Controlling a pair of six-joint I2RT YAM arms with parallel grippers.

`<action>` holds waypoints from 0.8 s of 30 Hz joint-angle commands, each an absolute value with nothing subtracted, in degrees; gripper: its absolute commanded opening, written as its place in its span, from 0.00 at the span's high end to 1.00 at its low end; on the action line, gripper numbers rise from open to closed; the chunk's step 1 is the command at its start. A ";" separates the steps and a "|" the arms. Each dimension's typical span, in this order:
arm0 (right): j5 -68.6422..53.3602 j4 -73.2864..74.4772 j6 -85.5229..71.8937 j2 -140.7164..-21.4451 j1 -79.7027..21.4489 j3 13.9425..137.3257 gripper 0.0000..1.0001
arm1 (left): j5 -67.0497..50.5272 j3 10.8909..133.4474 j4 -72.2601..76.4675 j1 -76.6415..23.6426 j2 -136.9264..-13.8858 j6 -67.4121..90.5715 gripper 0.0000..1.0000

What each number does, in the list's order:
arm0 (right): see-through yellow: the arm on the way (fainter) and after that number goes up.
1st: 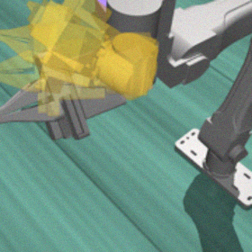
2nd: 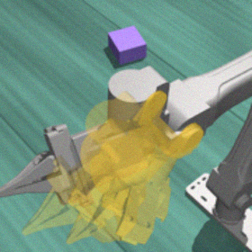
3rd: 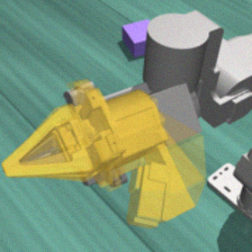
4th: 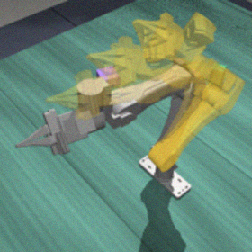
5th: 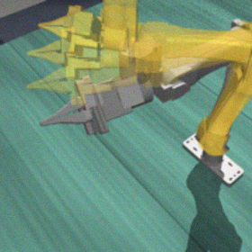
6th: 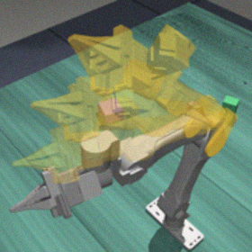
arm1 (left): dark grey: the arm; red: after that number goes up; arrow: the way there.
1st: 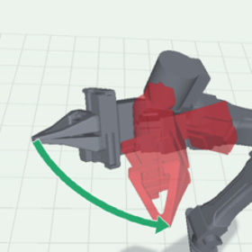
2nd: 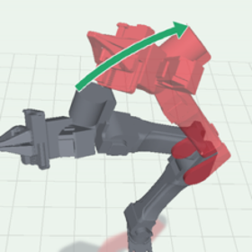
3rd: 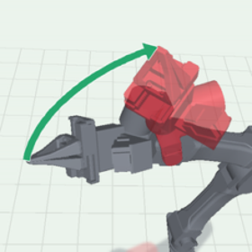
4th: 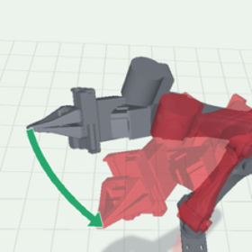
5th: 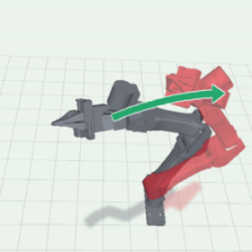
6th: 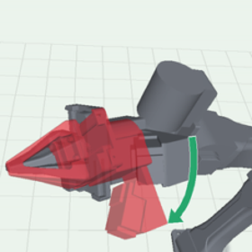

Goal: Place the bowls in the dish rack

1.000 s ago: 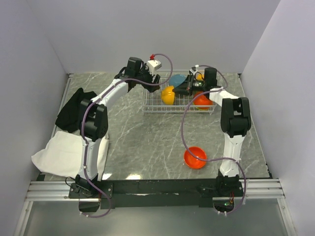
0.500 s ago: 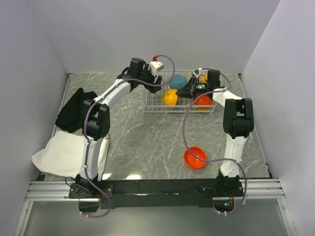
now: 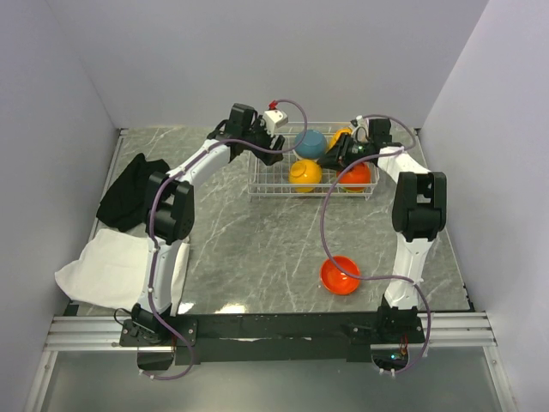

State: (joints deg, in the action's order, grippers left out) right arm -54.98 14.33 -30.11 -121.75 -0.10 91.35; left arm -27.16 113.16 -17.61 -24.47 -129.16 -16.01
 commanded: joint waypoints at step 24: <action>-38.23 26.63 -6.08 -109.87 -7.73 103.89 0.64 | -23.56 114.70 -12.92 -22.85 -122.70 -16.44 0.20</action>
